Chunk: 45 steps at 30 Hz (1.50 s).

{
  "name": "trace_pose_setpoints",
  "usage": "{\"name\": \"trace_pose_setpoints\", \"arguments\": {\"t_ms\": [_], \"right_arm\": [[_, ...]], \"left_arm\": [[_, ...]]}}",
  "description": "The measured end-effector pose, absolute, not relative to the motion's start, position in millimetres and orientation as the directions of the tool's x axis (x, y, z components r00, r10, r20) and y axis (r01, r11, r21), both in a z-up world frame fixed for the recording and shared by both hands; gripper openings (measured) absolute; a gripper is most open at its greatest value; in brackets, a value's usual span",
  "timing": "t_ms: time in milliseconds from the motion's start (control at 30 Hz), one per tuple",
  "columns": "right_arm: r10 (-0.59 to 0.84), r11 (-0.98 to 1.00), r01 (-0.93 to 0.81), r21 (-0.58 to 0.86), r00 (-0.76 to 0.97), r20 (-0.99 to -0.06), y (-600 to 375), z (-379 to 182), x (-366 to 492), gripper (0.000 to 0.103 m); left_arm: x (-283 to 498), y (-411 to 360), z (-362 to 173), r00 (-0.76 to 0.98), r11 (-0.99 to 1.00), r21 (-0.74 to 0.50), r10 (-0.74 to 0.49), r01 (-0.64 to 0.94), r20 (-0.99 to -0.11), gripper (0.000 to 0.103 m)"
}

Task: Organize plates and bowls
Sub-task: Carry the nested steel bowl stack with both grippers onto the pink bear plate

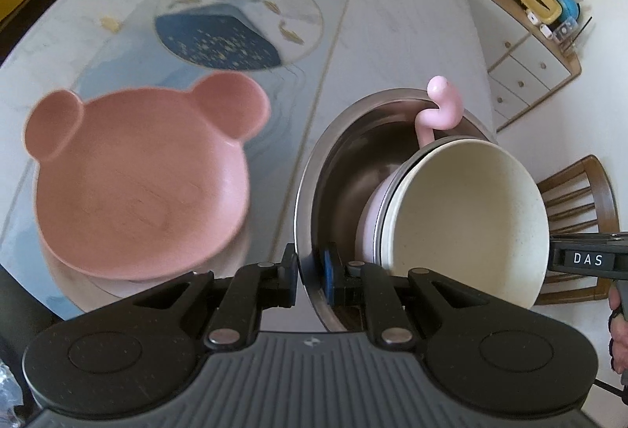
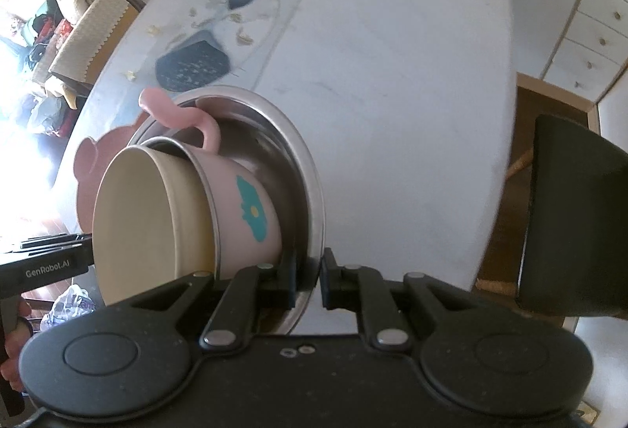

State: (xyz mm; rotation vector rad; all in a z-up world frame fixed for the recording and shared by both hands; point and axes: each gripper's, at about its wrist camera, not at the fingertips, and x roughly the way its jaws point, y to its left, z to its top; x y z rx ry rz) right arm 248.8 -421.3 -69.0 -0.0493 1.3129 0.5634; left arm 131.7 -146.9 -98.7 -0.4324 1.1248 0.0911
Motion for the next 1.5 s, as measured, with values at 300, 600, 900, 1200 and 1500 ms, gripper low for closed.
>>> {"name": "trace_pose_setpoints", "arguments": {"t_ms": [300,600,900,1200,1500], "right_arm": [[0.369,0.860,-0.429,0.278,0.146,-0.918,-351,-62,246,0.012],[0.377,0.856,-0.431,0.287,0.139,-0.916,-279,-68,244,0.012],[0.377,0.860,-0.410,0.304,0.109,-0.920,-232,-86,237,0.012],[0.362,0.867,-0.392,0.307,0.073,-0.929,-212,-108,236,0.012],[0.372,0.871,-0.367,0.326,0.063,-0.926,-216,-120,237,0.012]], "left_arm": [[126,-80,-89,0.441,0.918,-0.278,-0.134,-0.281,-0.888,0.012],[120,-7,-88,0.434,0.922,-0.263,-0.121,-0.285,-0.893,0.012],[113,41,-102,0.405,0.927,-0.238,-0.106,-0.290,-0.908,0.012],[111,62,-119,0.365,0.928,-0.236,-0.120,-0.290,-0.923,0.012],[113,61,-126,0.358,0.935,-0.227,-0.121,-0.272,-0.926,0.012]]}}
